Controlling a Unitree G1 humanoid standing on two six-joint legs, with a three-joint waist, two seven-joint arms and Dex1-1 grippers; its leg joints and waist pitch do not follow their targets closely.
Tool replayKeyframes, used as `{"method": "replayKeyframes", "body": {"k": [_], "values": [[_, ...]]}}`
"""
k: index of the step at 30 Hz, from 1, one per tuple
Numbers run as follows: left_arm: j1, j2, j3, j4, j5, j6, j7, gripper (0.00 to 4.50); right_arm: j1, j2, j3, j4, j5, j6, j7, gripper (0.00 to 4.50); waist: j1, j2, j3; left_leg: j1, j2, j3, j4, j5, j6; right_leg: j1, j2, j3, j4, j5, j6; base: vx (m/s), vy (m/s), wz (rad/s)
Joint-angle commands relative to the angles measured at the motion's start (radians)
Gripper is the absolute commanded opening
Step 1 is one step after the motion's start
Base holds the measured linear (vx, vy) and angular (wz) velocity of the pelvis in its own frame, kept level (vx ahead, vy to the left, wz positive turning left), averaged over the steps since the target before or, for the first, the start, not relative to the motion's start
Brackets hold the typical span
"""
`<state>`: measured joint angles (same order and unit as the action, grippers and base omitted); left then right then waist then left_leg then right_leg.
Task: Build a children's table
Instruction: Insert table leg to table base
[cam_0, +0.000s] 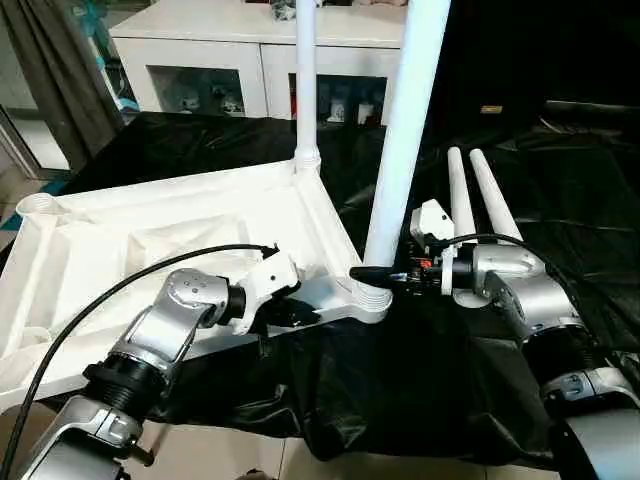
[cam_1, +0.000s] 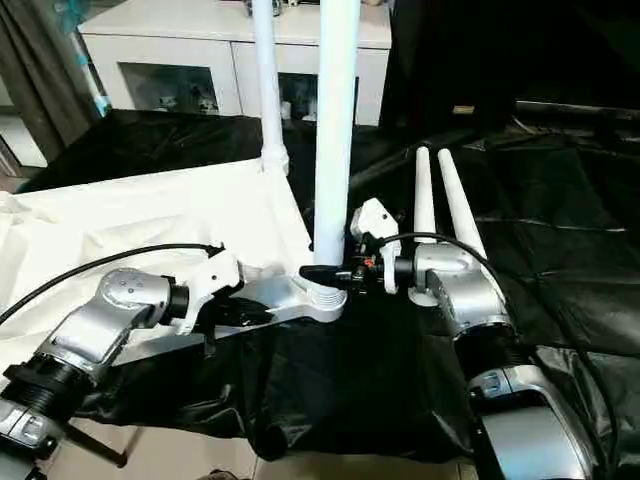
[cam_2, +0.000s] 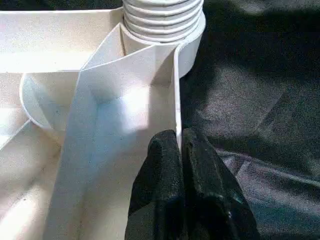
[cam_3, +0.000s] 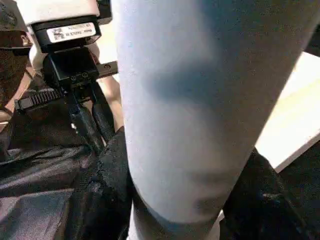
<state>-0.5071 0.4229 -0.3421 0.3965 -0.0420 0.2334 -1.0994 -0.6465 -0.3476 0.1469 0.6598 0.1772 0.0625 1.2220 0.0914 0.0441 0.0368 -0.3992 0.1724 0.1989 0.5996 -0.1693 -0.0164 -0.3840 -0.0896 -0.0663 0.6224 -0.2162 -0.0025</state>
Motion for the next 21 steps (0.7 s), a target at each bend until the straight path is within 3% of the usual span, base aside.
{"method": "replayKeyframes", "body": {"k": [1,9,10,11,12,13,17,20,21], "values": [[-0.026,-0.004,0.002,-0.074,-0.029,-0.012,-0.044,0.00,0.056,0.007,0.062,0.072,-0.058,0.037,0.009,1.88,0.002,-0.001,-0.052,0.031,0.068,-0.033,-0.086,-0.299,0.003,0.027,-0.071,0.046,-0.075,-0.144,-0.253,0.000,0.000,0.00],[-0.038,-0.009,0.006,-0.050,-0.002,-0.002,0.000,0.00,0.048,0.016,0.051,0.099,-0.082,0.045,-0.081,1.88,-0.001,0.001,-0.048,0.033,0.068,-0.035,-0.091,-0.337,-0.013,0.023,-0.071,0.048,-0.079,-0.179,-0.251,0.000,0.000,0.00],[-0.061,-0.027,0.019,-0.012,0.021,0.020,0.067,0.00,0.043,0.029,0.034,0.120,-0.093,0.071,-0.166,1.88,-0.005,0.002,-0.041,0.036,0.068,-0.036,-0.096,-0.384,-0.030,0.021,-0.071,0.049,-0.085,-0.254,-0.237,0.000,0.000,0.00],[-0.061,-0.027,0.019,-0.012,0.021,0.020,0.067,0.00,0.043,0.029,0.034,0.120,-0.093,0.071,-0.166,1.88,-0.005,0.002,-0.041,0.036,0.068,-0.036,-0.096,-0.384,-0.030,0.021,-0.071,0.049,-0.085,-0.254,-0.237,0.000,0.000,0.00],[-0.081,-0.045,0.031,0.012,0.033,0.046,0.119,0.00,0.047,0.039,0.027,0.125,-0.103,0.090,-0.225,1.88,-0.007,0.001,-0.036,0.045,0.066,-0.042,-0.098,-0.451,-0.058,0.016,-0.077,0.051,-0.097,-0.380,-0.206,0.000,0.000,0.00],[-0.083,-0.046,0.032,0.014,0.034,0.049,0.123,0.00,0.047,0.040,0.027,0.126,-0.104,0.091,-0.229,1.88,-0.008,0.000,-0.033,0.048,0.066,-0.046,-0.098,-0.478,-0.070,0.012,-0.081,0.052,-0.103,-0.446,-0.184,0.000,0.000,0.00],[-0.124,-0.081,0.043,0.051,0.062,0.095,0.216,0.00,0.049,0.068,0.022,0.145,-0.122,0.114,-0.330,1.88,-0.009,-0.001,-0.033,0.047,0.066,-0.051,-0.103,-0.500,-0.084,0.008,-0.078,0.052,-0.109,-0.464,-0.155,0.000,0.000,0.00],[-0.197,-0.162,0.062,0.107,0.095,0.197,0.375,0.00,0.023,0.136,0.006,0.226,-0.136,0.133,-0.506,1.88,-0.013,0.000,-0.027,0.067,0.062,-0.053,-0.099,-0.579,-0.105,-0.007,-0.077,0.047,-0.122,-0.539,-0.141,-0.044,0.009,-0.02],[-0.197,-0.162,0.062,0.107,0.095,0.197,0.375,0.00,0.023,0.136,0.006,0.226,-0.136,0.133,-0.506,1.88,-0.015,0.000,-0.028,0.066,0.061,-0.055,-0.100,-0.583,-0.106,-0.005,-0.079,0.046,-0.121,-0.546,-0.137,-0.053,0.017,-0.04]]}}
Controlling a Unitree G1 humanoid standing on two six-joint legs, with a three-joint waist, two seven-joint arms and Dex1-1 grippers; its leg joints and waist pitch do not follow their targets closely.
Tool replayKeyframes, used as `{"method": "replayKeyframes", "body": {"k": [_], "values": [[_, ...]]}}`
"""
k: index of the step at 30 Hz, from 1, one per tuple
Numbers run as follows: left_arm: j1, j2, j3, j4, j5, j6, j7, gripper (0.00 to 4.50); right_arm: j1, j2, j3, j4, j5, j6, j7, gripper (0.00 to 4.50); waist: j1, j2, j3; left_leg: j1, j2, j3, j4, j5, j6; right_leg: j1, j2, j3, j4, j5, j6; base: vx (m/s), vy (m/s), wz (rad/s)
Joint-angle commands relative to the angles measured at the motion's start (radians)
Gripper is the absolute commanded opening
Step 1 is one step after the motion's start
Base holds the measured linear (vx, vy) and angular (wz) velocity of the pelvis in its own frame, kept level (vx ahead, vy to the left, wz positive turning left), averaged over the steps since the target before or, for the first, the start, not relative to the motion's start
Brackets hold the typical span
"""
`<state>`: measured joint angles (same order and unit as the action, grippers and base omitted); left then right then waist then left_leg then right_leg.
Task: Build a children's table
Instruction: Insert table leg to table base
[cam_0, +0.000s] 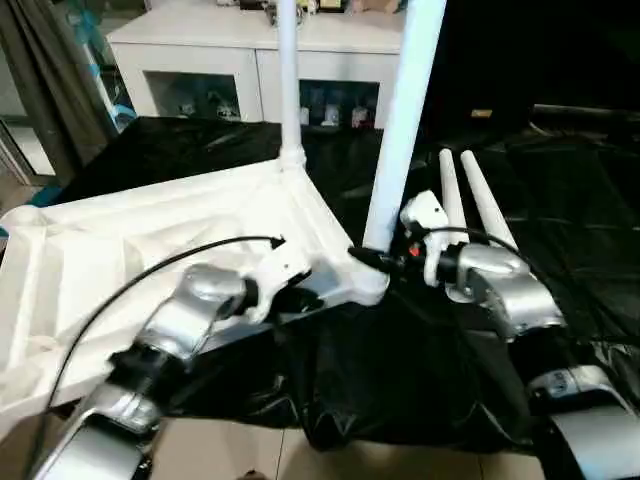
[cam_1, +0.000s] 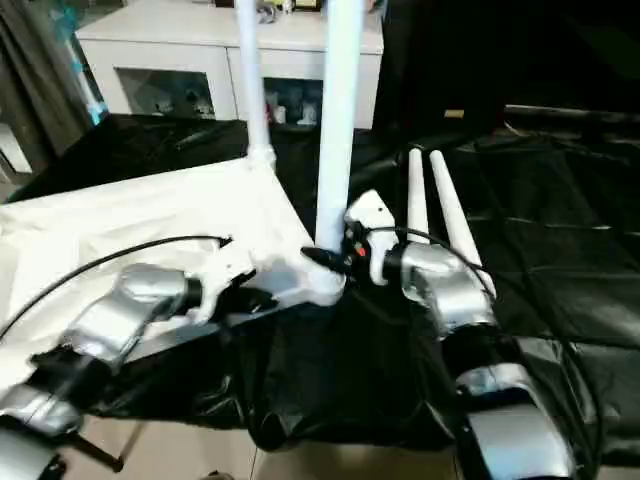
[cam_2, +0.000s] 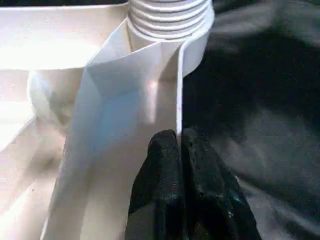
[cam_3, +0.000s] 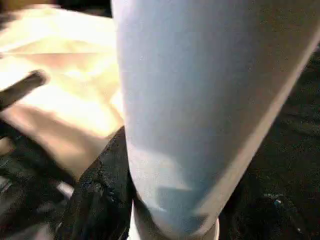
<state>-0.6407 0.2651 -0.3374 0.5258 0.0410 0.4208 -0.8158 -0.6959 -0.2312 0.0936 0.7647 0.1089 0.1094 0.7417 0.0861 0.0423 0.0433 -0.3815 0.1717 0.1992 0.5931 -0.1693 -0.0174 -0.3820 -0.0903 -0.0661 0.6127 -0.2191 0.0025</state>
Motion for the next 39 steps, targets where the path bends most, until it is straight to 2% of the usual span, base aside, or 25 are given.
{"method": "replayKeyframes", "body": {"k": [1,2,3,4,5,6,7,8,12,13,16,19,22,27,29,30,33,34,35,36,37,38,39], "values": [[-0.080,-0.030,0.066,-0.012,0.015,0.047,0.132,0.00,0.061,0.040,0.055,0.149,-0.068,0.086,-0.068,1.88,-0.010,0.001,-0.036,0.041,0.062,-0.061,-0.098,-0.578,-0.100,0.003,-0.080,0.041,-0.114,-0.545,-0.128,0.000,0.000,0.00],[-0.080,-0.030,0.066,-0.012,0.015,0.047,0.132,0.00,0.061,0.040,0.055,0.149,-0.068,0.086,-0.068,1.88,-0.013,0.006,-0.038,0.034,0.062,-0.062,-0.104,-0.571,-0.098,0.006,-0.078,0.040,-0.112,-0.517,-0.127,0.000,0.000,0.00],[-0.098,-0.060,0.074,0.003,0.019,0.075,0.176,0.00,0.045,0.068,0.039,0.185,-0.061,0.085,-0.124,1.88,-0.012,0.008,-0.036,0.036,0.063,-0.061,-0.106,-0.586,-0.102,0.000,-0.075,0.040,-0.113,-0.501,-0.129,0.000,0.000,0.00],[-0.114,-0.090,0.081,0.016,0.018,0.102,0.209,0.00,0.029,0.093,0.026,0.217,-0.055,0.083,-0.170,1.88,-0.014,0.009,-0.033,0.052,0.060,-0.058,-0.101,-0.630,-0.107,-0.013,-0.074,0.038,-0.121,-0.523,-0.132,0.000,0.000,0.00],[-0.129,-0.116,0.081,0.030,0.021,0.116,0.238,0.00,0.011,0.120,0.008,0.251,-0.043,0.086,-0.216,1.88,-0.013,0.012,-0.033,0.055,0.058,-0.060,-0.100,-0.642,-0.107,-0.011,-0.075,0.034,-0.124,-0.529,-0.130,0.000,0.000,0.00],[-0.137,-0.132,0.080,0.038,0.024,0.121,0.254,0.00,0.000,0.137,-0.003,0.272,-0.035,0.088,-0.244,1.88,-0.018,0.010,-0.031,0.052,0.058,-0.061,-0.101,-0.649,-0.105,-0.009,-0.076,0.033,-0.125,-0.536,-0.127,0.000,0.000,0.00],[-0.142,-0.142,0.078,0.043,0.025,0.129,0.265,0.00,-0.011,0.151,-0.012,0.290,-0.030,0.089,-0.272,1.88,-0.017,0.017,-0.033,0.044,0.058,-0.068,-0.109,-0.652,-0.103,0.001,-0.076,0.027,-0.125,-0.522,-0.113,0.000,0.000,0.00],[-0.144,-0.148,0.077,0.046,0.026,0.133,0.274,0.00,-0.020,0.160,-0.019,0.303,-0.025,0.088,-0.292,1.88,-0.018,0.014,-0.031,0.044,0.058,-0.067,-0.111,-0.659,-0.103,-0.001,-0.075,0.027,-0.128,-0.520,-0.110,0.000,0.000,0.00],[-0.153,-0.159,0.078,0.056,0.035,0.151,0.293,0.00,-0.042,0.184,-0.041,0.335,-0.026,0.086,-0.335,1.88,-0.022,0.016,-0.033,0.050,0.055,-0.068,-0.118,-0.684,-0.099,-0.002,-0.072,0.024,-0.135,-0.490,-0.107,0.000,0.000,0.00],[-0.156,-0.159,0.077,0.058,0.038,0.158,0.298,0.00,-0.051,0.193,-0.045,0.347,-0.029,0.085,-0.347,1.88,-0.022,0.015,-0.029,0.058,0.054,-0.066,-0.117,-0.707,-0.097,-0.010,-0.073,0.023,-0.142,-0.507,-0.103,0.000,0.000,0.00],[-0.162,-0.155,0.077,0.065,0.043,0.166,0.306,0.00,-0.066,0.204,-0.048,0.367,-0.034,0.083,-0.356,1.88,-0.027,0.017,-0.030,0.056,0.055,-0.070,-0.120,-0.726,-0.098,-0.007,-0.073,0.019,-0.142,-0.520,-0.094,0.000,0.000,0.00],[-0.168,-0.151,0.081,0.067,0.044,0.175,0.309,0.00,-0.081,0.213,-0.048,0.389,-0.042,0.081,-0.360,1.88,-0.028,0.015,-0.031,0.061,0.054,-0.068,-0.122,-0.734,-0.098,-0.010,-0.073,0.020,-0.144,-0.503,-0.096,0.000,0.000,0.00],[-0.170,-0.151,0.082,0.065,0.043,0.180,0.312,0.00,-0.095,0.219,-0.051,0.406,-0.046,0.078,-0.361,1.88,-0.028,0.010,-0.027,0.063,0.052,-0.067,-0.122,-0.733,-0.088,-0.013,-0.075,0.020,-0.151,-0.527,-0.089,0.000,0.000,0.00],[-0.162,-0.146,0.082,0.053,0.040,0.178,0.295,0.00,-0.116,0.222,-0.049,0.421,-0.062,0.069,-0.352,1.88,-0.027,0.010,-0.024,0.071,0.050,-0.067,-0.119,-0.741,-0.082,-0.020,-0.077,0.018,-0.159,-0.575,-0.074,0.000,0.000,0.00],[-0.161,-0.144,0.081,0.050,0.041,0.179,0.293,0.00,-0.122,0.221,-0.047,0.426,-0.070,0.065,-0.349,1.88,-0.029,0.012,-0.023,0.071,0.050,-0.069,-0.121,-0.755,-0.083,-0.019,-0.074,0.013,-0.161,-0.584,-0.067,0.000,0.000,0.00],[-0.160,-0.142,0.081,0.049,0.040,0.180,0.290,0.00,-0.126,0.220,-0.047,0.428,-0.073,0.063,-0.345,1.88,-0.030,0.017,-0.022,0.072,0.051,-0.069,-0.124,-0.771,-0.087,-0.018,-0.071,0.010,-0.160,-0.579,-0.063,0.000,0.000,0.00],[-0.158,-0.140,0.078,0.046,0.038,0.182,0.282,0.00,-0.136,0.217,-0.056,0.434,-0.067,0.062,-0.334,1.88,-0.029,0.015,-0.025,0.075,0.051,-0.066,-0.129,-0.765,-0.084,-0.015,-0.071,0.011,-0.161,-0.556,-0.066,0.000,0.000,0.00],[-0.157,-0.140,0.077,0.045,0.037,0.183,0.280,0.00,-0.138,0.217,-0.061,0.435,-0.063,0.061,-0.332,2.44,-0.028,0.015,-0.026,0.075,0.051,-0.065,-0.129,-0.756,-0.082,-0.014,-0.073,0.012,-0.162,-0.547,-0.069,0.000,0.000,0.00],[-0.157,-0.140,0.077,0.045,0.037,0.183,0.280,0.00,-0.138,0.217,-0.061,0.435,-0.063,0.061,-0.332,2.58,-0.027,0.014,-0.025,0.071,0.052,-0.065,-0.130,-0.739,-0.078,-0.012,-0.075,0.014,-0.163,-0.536,-0.074,0.000,0.000,0.00],[-0.157,-0.139,0.077,0.044,0.037,0.183,0.277,0.00,-0.144,0.217,-0.071,0.434,-0.056,0.062,-0.326,2.58,-0.028,0.019,-0.024,0.071,0.052,-0.064,-0.131,-0.744,-0.079,-0.014,-0.074,0.014,-0.164,-0.540,-0.074,0.000,0.000,0.00],[-0.157,-0.139,0.077,0.044,0.037,0.183,0.277,0.00,-0.145,0.217,-0.073,0.434,-0.055,0.063,-0.325,2.64,-0.029,0.017,-0.024,0.070,0.052,-0.065,-0.130,-0.745,-0.079,-0.013,-0.074,0.015,-0.163,-0.540,-0.076,0.000,0.000,0.00],[-0.157,-0.139,0.076,0.045,0.037,0.182,0.276,0.00,-0.148,0.217,-0.075,0.433,-0.053,0.063,-0.322,2.64,-0.029,0.020,-0.023,0.065,0.054,-0.068,-0.133,-0.742,-0.081,-0.008,-0.077,0.013,-0.163,-0.531,-0.077,0.000,0.000,0.00],[-0.157,-0.137,0.075,0.043,0.035,0.178,0.273,0.00,-0.154,0.215,-0.082,0.433,-0.051,0.056,-0.315,2.93,-0.035,0.017,-0.025,0.055,0.054,-0.071,-0.138,-0.739,-0.081,0.002,-0.073,0.011,-0.154,-0.516,-0.079,0.000,0.000,0.00]]}}
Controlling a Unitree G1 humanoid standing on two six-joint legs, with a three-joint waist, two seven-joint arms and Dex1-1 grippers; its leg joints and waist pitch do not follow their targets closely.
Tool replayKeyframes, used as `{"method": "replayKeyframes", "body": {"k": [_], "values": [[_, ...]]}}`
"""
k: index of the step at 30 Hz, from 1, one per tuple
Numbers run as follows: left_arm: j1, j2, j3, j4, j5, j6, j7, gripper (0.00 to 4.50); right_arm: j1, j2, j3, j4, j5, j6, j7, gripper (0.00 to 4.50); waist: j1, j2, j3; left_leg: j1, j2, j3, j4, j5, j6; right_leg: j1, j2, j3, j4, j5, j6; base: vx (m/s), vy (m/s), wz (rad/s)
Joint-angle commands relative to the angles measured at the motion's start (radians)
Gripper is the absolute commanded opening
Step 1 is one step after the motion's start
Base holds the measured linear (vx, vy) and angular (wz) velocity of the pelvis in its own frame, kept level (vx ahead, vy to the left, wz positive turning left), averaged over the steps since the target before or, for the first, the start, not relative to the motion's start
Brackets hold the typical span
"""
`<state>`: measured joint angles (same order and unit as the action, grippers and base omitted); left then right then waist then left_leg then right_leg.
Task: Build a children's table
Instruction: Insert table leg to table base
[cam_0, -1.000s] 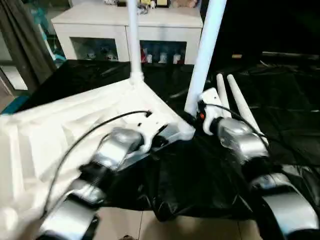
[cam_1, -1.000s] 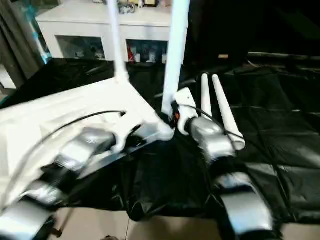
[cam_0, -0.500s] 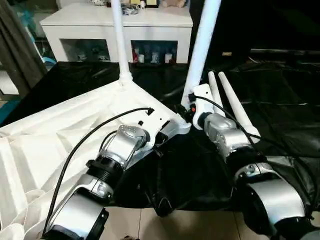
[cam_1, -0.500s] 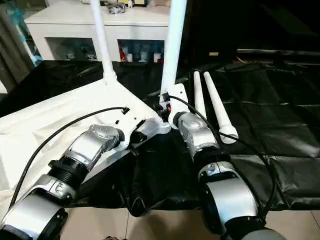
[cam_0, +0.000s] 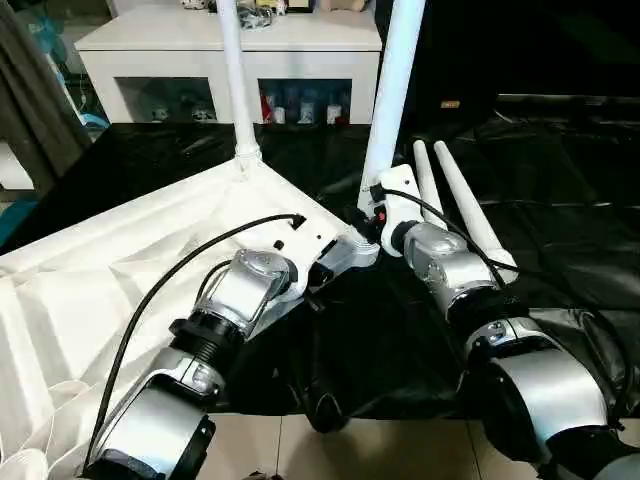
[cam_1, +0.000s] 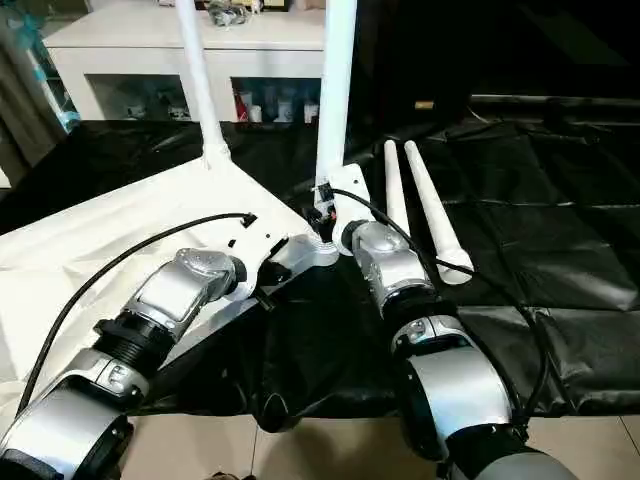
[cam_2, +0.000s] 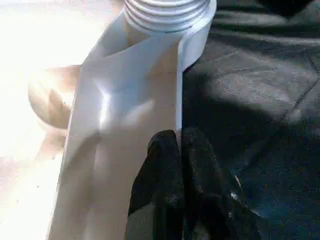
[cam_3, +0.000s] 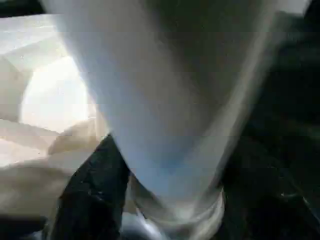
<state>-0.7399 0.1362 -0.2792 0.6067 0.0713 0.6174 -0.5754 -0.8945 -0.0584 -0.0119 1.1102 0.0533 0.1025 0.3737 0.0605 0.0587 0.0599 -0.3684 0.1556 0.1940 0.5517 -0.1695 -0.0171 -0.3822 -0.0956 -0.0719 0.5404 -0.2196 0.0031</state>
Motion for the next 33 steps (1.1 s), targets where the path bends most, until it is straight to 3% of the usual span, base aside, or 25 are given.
{"method": "replayKeyframes", "body": {"k": [1,6,13,15,16,17,18,20,22,25,26,27,28,29,31,32,33], "values": [[-0.057,-0.009,0.017,-0.038,0.005,-0.019,0.033,0.00,0.044,0.042,0.024,0.088,0.005,0.063,0.053,3.02,-0.008,0.000,-0.042,0.041,0.071,-0.066,-0.098,-0.736,-0.080,0.005,-0.069,0.017,-0.079,-0.509,-0.081,0.000,0.000,0.00],[-0.044,0.004,0.009,-0.058,-0.005,-0.051,-0.008,0.00,0.032,0.033,-0.005,0.069,0.025,0.020,0.106,3.46,-0.007,0.000,-0.038,0.042,0.069,-0.063,-0.089,-0.688,-0.063,-0.001,-0.079,0.021,-0.087,-0.551,-0.090,0.000,0.000,0.00],[-0.007,0.022,-0.004,-0.116,-0.016,-0.053,-0.056,0.00,0.016,0.002,-0.021,0.049,0.031,-0.032,0.158,3.92,-0.002,0.001,-0.038,0.045,0.075,-0.055,-0.087,-0.652,-0.060,-0.002,-0.077,0.028,-0.079,-0.457,-0.141,0.000,0.000,0.00],[0.001,0.024,-0.007,-0.129,-0.018,-0.052,-0.063,0.00,0.009,-0.008,-0.029,0.047,0.029,-0.052,0.152,4.12,0.001,-0.007,-0.040,0.042,0.073,-0.048,-0.084,-0.602,-0.052,-0.001,-0.078,0.035,-0.075,-0.409,-0.166,0.000,0.000,0.00],[0.004,0.025,-0.008,-0.134,-0.019,-0.050,-0.065,0.00,0.006,-0.011,-0.032,0.047,0.029,-0.060,0.149,4.24,0.009,-0.006,-0.046,0.037,0.076,-0.043,-0.078,-0.517,-0.039,0.005,-0.087,0.044,-0.068,-0.349,-0.198,0.000,0.000,0.00],[0.006,0.026,-0.008,-0.138,-0.020,-0.049,-0.066,0.00,0.002,-0.013,-0.037,0.048,0.029,-0.068,0.141,4.34,0.011,-0.009,-0.048,0.032,0.074,-0.040,-0.077,-0.476,-0.030,0.009,-0.086,0.046,-0.065,-0.322,-0.205,0.000,0.000,0.00],[0.007,0.026,-0.009,-0.140,-0.019,-0.049,-0.068,0.00,-0.001,-0.015,-0.041,0.050,0.029,-0.075,0.135,4.34,0.019,-0.011,-0.055,0.022,0.075,-0.035,-0.071,-0.380,-0.009,0.016,-0.089,0.049,-0.055,-0.251,-0.219,0.000,0.000,0.00],[0.012,0.030,-0.010,-0.147,-0.019,-0.049,-0.073,0.00,-0.008,-0.017,-0.046,0.053,0.028,-0.096,0.125,4.34,0.029,-0.010,-0.059,0.018,0.078,-0.029,-0.064,-0.296,0.020,0.014,-0.083,0.048,-0.045,-0.193,-0.234,0.000,0.000,0.00],[0.020,0.036,-0.012,-0.160,-0.019,-0.048,-0.081,0.00,-0.017,-0.018,-0.049,0.056,0.028,-0.103,0.125,4.34,0.034,-0.010,-0.056,0.023,0.078,-0.025,-0.059,-0.335,0.018,0.004,-0.078,0.047,-0.049,-0.260,-0.230,0.027,-0.011,0.04],[0.032,0.046,-0.015,-0.179,-0.018,-0.053,-0.092,0.00,-0.027,-0.018,-0.050,0.063,0.026,-0.113,0.127,4.34,0.037,-0.012,-0.061,0.015,0.076,-0.025,-0.055,-0.289,0.024,0.009,-0.075,0.048,-0.037,-0.209,-0.233,0.062,-0.026,0.07],[0.035,0.047,-0.015,-0.185,-0.017,-0.050,-0.094,0.00,-0.030,-0.018,-0.051,0.066,0.026,-0.116,0.126,4.34,0.039,-0.012,-0.064,0.014,0.075,-0.023,-0.050,-0.260,0.035,0.010,-0.074,0.048,-0.030,-0.170,-0.244,0.068,-0.030,0.07],[0.041,0.049,-0.017,-0.195,-0.017,-0.048,-0.097,0.00,-0.032,-0.019,-0.051,0.068,0.025,-0.119,0.125,4.34,0.041,-0.023,-0.070,0.012,0.074,-0.020,-0.043,-0.212,0.057,0.014,-0.076,0.048,-0.021,-0.131,-0.257,0.076,-0.037,0.09],[0.045,0.051,-0.019,-0.203,-0.017,-0.046,-0.100,0.00,-0.034,-0.020,-0.051,0.070,0.024,-0.121,0.126,4.34,0.044,-0.019,-0.070,0.011,0.074,-0.019,-0.040,-0.191,0.067,0.013,-0.075,0.049,-0.020,-0.113,-0.263,0.090,-0.043,0.07],[0.052,0.053,-0.021,-0.213,-0.018,-0.042,-0.104,0.00,-0.036,-0.020,-0.048,0.070,0.021,-0.124,0.127,4.34,0.043,-0.019,-0.073,0.001,0.073,-0.020,-0.034,-0.135,0.086,0.017,-0.070,0.047,-0.005,-0.050,-0.278,0.090,-0.043,0.07],[0.070,0.062,-0.026,-0.237,-0.017,-0.037,-0.113,0.00,-0.040,-0.022,-0.045,0.072,0.014,-0.132,0.129,4.34,0.047,-0.021,-0.086,-0.004,0.070,-0.019,-0.019,-0.024,0.124,0.023,-0.066,0.043,0.023,0.099,-0.308,0.077,-0.041,0.02],[0.070,0.062,-0.026,-0.237,-0.017,-0.037,-0.113,0.00,-0.040,-0.022,-0.045,0.072,0.014,-0.132,0.129,4.34,0.054,-0.020,-0.093,-0.005,0.066,-0.017,-0.007,0.052,0.162,0.019,-0.063,0.041,0.034,0.196,-0.322,0.081,-0.060,0.03],[0.081,0.070,-0.030,-0.248,-0.018,-0.038,-0.120,0.00,-0.042,-0.023,-0.046,0.076,0.011,-0.136,0.128,4.34,0.056,-0.026,-0.094,-0.011,0.061,-0.014,0.004,0.093,0.194,0.016,-0.060,0.041,0.042,0.255,-0.332,0.000,0.000,0.00]]}}
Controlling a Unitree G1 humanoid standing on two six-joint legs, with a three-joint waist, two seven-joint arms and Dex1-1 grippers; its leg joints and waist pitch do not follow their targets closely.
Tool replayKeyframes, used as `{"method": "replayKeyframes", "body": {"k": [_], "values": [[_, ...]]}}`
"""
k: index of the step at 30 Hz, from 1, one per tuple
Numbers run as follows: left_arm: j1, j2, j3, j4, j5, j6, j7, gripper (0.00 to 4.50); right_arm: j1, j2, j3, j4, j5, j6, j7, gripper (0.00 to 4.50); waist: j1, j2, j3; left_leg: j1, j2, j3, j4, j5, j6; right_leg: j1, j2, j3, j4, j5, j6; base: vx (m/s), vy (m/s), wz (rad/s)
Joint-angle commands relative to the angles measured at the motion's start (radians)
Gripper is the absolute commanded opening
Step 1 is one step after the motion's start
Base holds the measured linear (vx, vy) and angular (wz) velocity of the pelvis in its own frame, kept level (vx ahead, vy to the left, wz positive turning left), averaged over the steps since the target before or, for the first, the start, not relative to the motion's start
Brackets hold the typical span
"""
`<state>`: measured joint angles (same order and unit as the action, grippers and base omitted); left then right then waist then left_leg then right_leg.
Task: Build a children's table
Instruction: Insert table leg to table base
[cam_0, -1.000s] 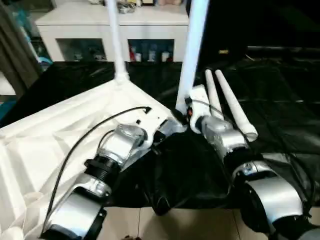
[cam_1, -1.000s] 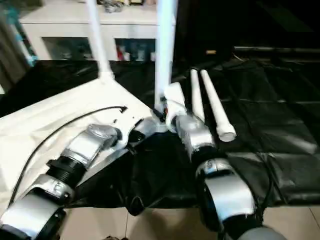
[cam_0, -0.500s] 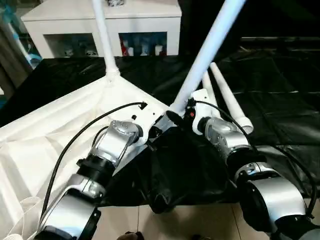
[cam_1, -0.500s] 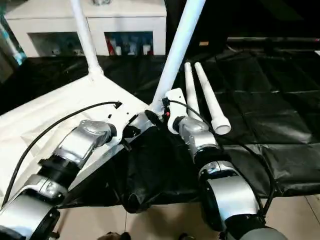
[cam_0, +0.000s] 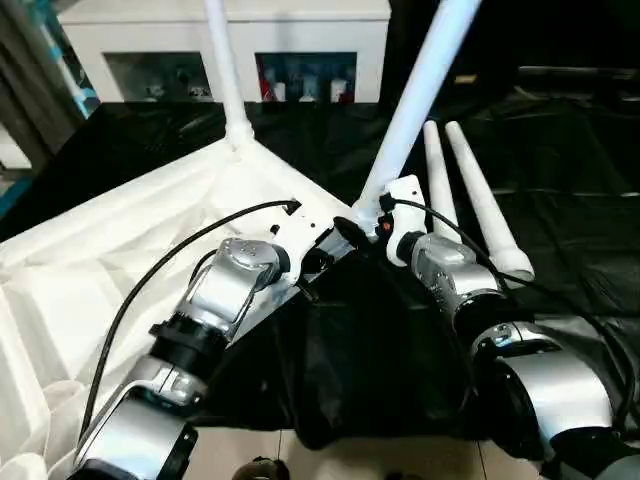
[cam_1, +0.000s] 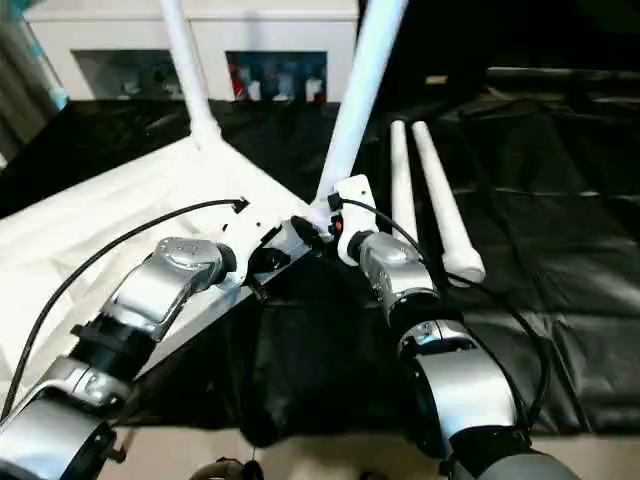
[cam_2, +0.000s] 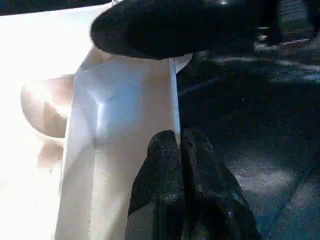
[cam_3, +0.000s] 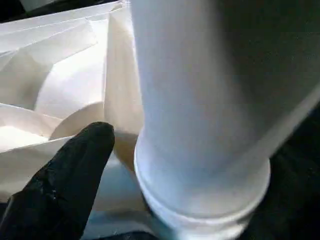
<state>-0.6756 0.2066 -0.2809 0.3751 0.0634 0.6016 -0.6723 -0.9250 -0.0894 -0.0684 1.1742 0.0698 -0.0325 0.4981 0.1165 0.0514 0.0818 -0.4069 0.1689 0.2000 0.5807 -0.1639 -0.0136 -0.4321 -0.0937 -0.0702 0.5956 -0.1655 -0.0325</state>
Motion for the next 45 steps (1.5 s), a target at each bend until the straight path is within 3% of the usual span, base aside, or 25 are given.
{"method": "replayKeyframes", "body": {"k": [1,4,8,9,12,17,20,22,27,34,45], "values": [[0.020,0.002,-0.029,-0.021,-0.010,-0.022,-0.027,0.00,-0.012,0.007,0.010,0.013,-0.007,-0.003,0.003,4.34,0.003,-0.018,-0.114,0.018,0.048,-0.022,-0.020,0.089,0.209,0.065,-0.064,0.040,-0.010,0.203,-0.299,0.000,0.000,0.00],[0.036,0.013,-0.033,-0.044,-0.011,-0.018,-0.037,0.00,-0.013,-0.001,0.014,0.014,-0.017,-0.015,-0.001,4.34,0.003,-0.015,-0.108,0.011,0.054,-0.024,-0.018,0.026,0.199,0.060,-0.064,0.036,-0.016,0.090,-0.287,0.000,0.000,0.00],[0.050,0.023,-0.038,-0.064,-0.010,-0.016,-0.051,0.00,-0.015,-0.010,0.015,0.013,-0.023,-0.024,-0.001,4.34,-0.001,-0.009,-0.092,0.024,0.063,-0.025,-0.037,-0.154,0.104,0.054,-0.063,0.038,-0.047,-0.173,-0.246,-0.013,0.002,0.01],[0.054,0.025,-0.039,-0.069,-0.010,-0.014,-0.052,0.00,-0.016,-0.013,0.013,0.016,-0.025,-0.028,0.002,4.34,-0.004,-0.008,-0.089,0.033,0.065,-0.027,-0.046,-0.229,0.053,0.051,-0.061,0.039,-0.057,-0.258,-0.220,-0.053,0.008,0.04],[0.055,0.028,-0.041,-0.072,-0.010,-0.013,-0.056,0.00,-0.015,-0.018,0.014,0.016,-0.027,-0.031,0.007,4.34,-0.008,-0.008,-0.089,0.036,0.063,-0.029,-0.054,-0.279,0.008,0.050,-0.060,0.042,-0.058,-0.277,-0.200,0.000,0.000,0.00],[0.056,0.030,-0.044,-0.074,-0.010,-0.017,-0.059,0.00,-0.016,-0.029,0.021,0.020,-0.035,-0.039,0.018,4.34,-0.007,-0.012,-0.097,0.026,0.058,-0.028,-0.045,-0.200,0.030,0.059,-0.063,0.043,-0.046,-0.181,-0.211,0.000,0.000,0.00],[0.062,0.031,-0.044,-0.078,-0.007,-0.017,-0.061,0.00,-0.014,-0.034,0.030,0.023,-0.043,-0.048,0.026,4.01,-0.004,-0.015,-0.103,0.020,0.055,-0.025,-0.034,-0.118,0.074,0.061,-0.062,0.041,-0.034,-0.084,-0.237,0.000,0.000,0.00],[0.067,0.033,-0.044,-0.081,-0.007,-0.018,-0.062,0.00,-0.008,-0.032,0.031,0.021,-0.043,-0.050,0.029,3.91,-0.004,-0.013,-0.103,0.020,0.056,-0.024,-0.031,-0.106,0.094,0.060,-0.061,0.039,-0.034,-0.080,-0.245,0.000,0.000,0.00],[0.073,0.036,-0.046,-0.085,-0.010,-0.018,-0.061,0.00,0.001,-0.030,0.028,0.021,-0.047,-0.053,0.030,3.50,-0.004,-0.014,-0.102,0.021,0.058,-0.026,-0.032,-0.128,0.086,0.060,-0.061,0.039,-0.037,-0.123,-0.238,0.000,0.000,0.00],[0.077,0.041,-0.045,-0.085,-0.008,-0.021,-0.063,0.00,0.003,-0.032,0.022,0.027,-0.044,-0.058,0.023,2.84,-0.003,-0.010,-0.104,0.020,0.056,-0.026,-0.029,-0.116,0.088,0.061,-0.061,0.038,-0.032,-0.104,-0.240,0.000,0.000,0.00],[0.083,0.048,-0.047,-0.085,-0.003,-0.038,-0.059,0.00,0.003,-0.031,0.017,0.027,-0.040,-0.065,0.020,2.74,-0.003,-0.013,-0.106,0.020,0.055,-0.026,-0.025,-0.109,0.094,0.063,-0.060,0.037,-0.030,-0.087,-0.246,0.000,0.000,0.00]]}}
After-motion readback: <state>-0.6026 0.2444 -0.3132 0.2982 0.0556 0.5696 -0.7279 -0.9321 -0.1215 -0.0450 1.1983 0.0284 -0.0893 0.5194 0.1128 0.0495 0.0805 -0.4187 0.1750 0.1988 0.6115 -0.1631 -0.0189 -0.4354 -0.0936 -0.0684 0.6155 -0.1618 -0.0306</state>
